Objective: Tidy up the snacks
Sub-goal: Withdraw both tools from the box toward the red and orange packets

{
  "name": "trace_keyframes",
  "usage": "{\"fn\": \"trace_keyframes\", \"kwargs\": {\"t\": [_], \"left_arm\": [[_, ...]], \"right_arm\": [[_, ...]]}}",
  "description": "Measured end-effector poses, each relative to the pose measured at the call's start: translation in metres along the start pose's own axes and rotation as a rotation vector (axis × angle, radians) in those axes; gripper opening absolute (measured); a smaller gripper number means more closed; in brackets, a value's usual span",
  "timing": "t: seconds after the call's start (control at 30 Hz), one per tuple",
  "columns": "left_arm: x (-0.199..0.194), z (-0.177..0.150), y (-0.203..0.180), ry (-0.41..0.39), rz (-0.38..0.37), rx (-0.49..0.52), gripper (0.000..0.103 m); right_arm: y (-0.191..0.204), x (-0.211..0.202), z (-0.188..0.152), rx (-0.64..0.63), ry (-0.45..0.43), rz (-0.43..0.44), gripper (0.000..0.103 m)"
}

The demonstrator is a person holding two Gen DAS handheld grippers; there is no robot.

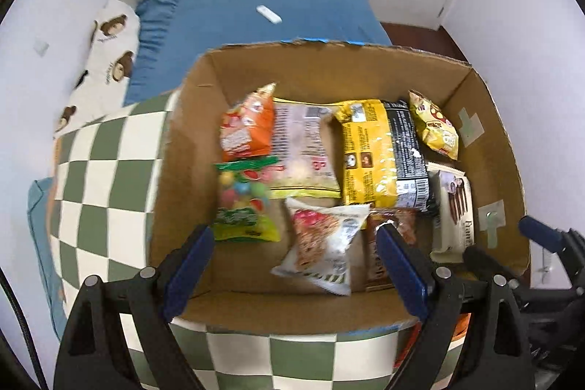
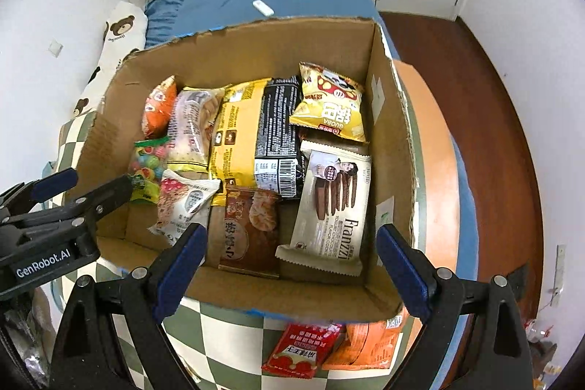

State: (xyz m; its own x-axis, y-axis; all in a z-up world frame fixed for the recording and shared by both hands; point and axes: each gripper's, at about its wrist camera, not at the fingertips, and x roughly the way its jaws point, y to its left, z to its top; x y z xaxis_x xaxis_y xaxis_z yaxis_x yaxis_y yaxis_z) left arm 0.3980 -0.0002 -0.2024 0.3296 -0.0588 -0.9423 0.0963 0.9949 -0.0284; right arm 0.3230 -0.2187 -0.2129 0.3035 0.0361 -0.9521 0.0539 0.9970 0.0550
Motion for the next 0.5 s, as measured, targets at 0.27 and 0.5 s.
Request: {"fn": "trace_keyframes", "kwargs": {"t": [0.27,0.5], "left_arm": [[-0.041,-0.029,0.001,-0.128,0.005,-0.018,0.091],[-0.088,-0.06,0.001,-0.233,-0.001,-0.022,0.091]], "right_arm": [[0.009,-0.042,-0.023,-0.034,-0.11,-0.012,0.096],[0.015,-0.099,-0.053,-0.051,-0.252,-0.027,0.096]]}}
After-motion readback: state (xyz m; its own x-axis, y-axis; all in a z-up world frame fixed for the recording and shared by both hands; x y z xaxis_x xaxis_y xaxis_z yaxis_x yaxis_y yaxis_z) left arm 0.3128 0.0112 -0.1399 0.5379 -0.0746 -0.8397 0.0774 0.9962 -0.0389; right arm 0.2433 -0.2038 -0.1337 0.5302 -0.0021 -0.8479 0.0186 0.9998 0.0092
